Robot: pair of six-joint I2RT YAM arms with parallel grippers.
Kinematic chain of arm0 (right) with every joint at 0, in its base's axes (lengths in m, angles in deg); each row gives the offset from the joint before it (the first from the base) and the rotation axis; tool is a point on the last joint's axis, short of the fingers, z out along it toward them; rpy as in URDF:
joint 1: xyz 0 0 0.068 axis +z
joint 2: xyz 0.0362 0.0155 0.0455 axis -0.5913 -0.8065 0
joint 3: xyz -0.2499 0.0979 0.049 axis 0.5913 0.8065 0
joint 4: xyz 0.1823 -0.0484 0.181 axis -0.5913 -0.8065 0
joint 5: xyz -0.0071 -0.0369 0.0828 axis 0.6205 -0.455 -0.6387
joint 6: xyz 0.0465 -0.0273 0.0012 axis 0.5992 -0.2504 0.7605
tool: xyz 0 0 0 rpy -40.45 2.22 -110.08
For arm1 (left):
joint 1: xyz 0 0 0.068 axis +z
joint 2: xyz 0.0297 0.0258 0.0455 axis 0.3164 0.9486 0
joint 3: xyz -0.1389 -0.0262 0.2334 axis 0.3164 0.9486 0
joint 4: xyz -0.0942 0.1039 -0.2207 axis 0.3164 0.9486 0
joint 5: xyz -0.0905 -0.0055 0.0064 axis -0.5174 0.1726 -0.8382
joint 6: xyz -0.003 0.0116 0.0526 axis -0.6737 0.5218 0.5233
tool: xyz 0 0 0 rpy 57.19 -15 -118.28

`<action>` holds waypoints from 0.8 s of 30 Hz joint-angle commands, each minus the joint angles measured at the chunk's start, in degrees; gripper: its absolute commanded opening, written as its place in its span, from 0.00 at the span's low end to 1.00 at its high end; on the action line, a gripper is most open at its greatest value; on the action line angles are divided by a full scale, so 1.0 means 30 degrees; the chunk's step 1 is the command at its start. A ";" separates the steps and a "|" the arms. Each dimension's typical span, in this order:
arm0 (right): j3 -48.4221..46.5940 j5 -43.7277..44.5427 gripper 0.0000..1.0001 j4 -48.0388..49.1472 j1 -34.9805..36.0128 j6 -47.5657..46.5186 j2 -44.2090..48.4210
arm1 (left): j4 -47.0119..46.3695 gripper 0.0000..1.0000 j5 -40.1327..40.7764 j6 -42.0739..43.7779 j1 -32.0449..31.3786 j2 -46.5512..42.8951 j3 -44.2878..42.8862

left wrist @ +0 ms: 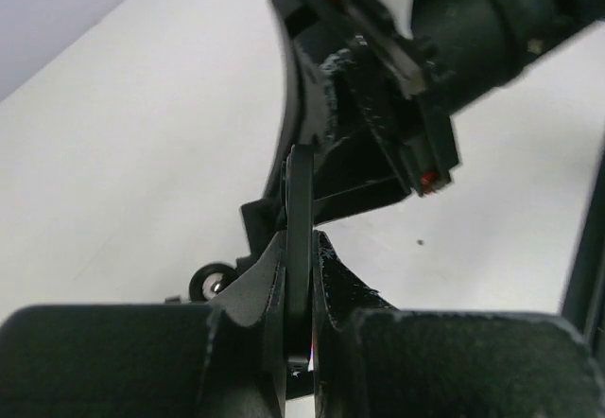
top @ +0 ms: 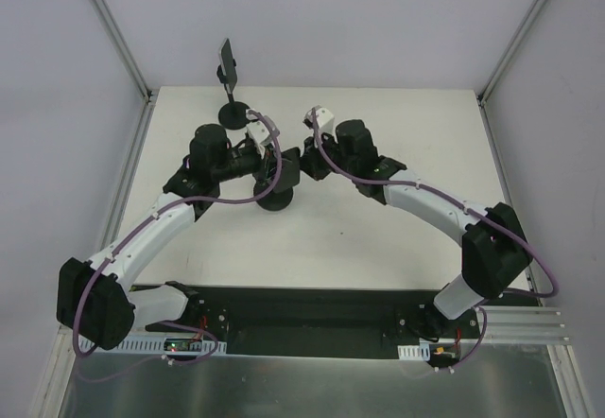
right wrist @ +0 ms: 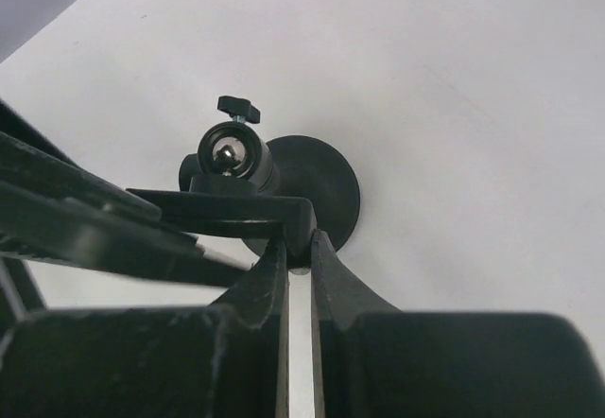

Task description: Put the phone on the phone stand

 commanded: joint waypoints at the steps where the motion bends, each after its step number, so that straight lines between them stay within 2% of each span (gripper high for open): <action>1: -0.0494 0.9684 0.00 0.1249 0.1737 0.3323 0.1895 | -0.2228 0.00 1.1688 0.1617 -0.0160 -0.1151 0.1027; 3: -0.1286 1.2955 0.01 -0.0187 0.3461 0.3702 0.1690 | -0.2606 0.00 1.4306 0.2267 -0.0863 -0.0830 0.1146; 4: -0.1287 1.5261 0.00 -0.0335 0.3907 0.4981 0.1719 | -0.2957 0.00 1.5130 0.2038 -0.0866 -0.0770 0.1524; 9: -0.2134 1.9957 0.00 -0.0513 0.7155 0.4441 0.1397 | -0.4133 0.00 1.7654 0.1362 -0.0924 -0.0477 0.2085; 12: -0.2372 2.1462 0.00 -0.0367 0.8127 0.3909 0.1192 | -0.5008 0.00 1.8358 0.0922 -0.0867 -0.0447 0.2581; 15: -0.2255 2.0797 0.00 0.0189 0.8569 0.4056 0.1396 | -0.5890 0.00 1.7807 0.0282 -0.0867 -0.0213 0.3110; 16: -0.2080 2.0415 0.05 0.0423 0.8686 0.4027 0.1426 | -0.5862 0.00 1.7746 0.0075 -0.0837 -0.0097 0.3052; 19: -0.1466 1.9650 0.40 0.1681 0.9009 0.3880 0.1747 | -0.5569 0.00 1.7336 -0.0717 -0.0749 0.0285 0.2963; 24: 0.0378 2.1402 0.59 0.3612 0.9010 0.2041 0.3239 | -0.5422 0.00 1.6926 -0.0924 -0.0691 0.0432 0.2846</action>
